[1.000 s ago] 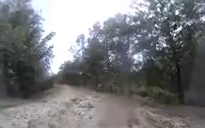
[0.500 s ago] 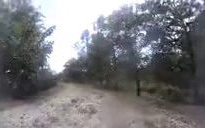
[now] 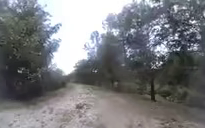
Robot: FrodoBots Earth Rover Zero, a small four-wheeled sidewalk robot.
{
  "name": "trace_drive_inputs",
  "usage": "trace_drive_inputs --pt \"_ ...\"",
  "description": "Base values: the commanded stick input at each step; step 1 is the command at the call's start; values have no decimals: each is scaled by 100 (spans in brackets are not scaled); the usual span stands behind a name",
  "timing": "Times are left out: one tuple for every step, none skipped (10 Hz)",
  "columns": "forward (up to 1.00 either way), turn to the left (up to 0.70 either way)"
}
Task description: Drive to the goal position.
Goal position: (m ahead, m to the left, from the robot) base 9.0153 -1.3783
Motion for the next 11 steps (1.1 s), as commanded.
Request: trace_drive_inputs --pt "85 2" --pt "85 0" --pt "85 0" --pt "85 0" --pt "85 0" --pt "85 0" --pt "85 0" --pt "85 0" --pt "85 0" --pt "85 0" --pt "85 0"
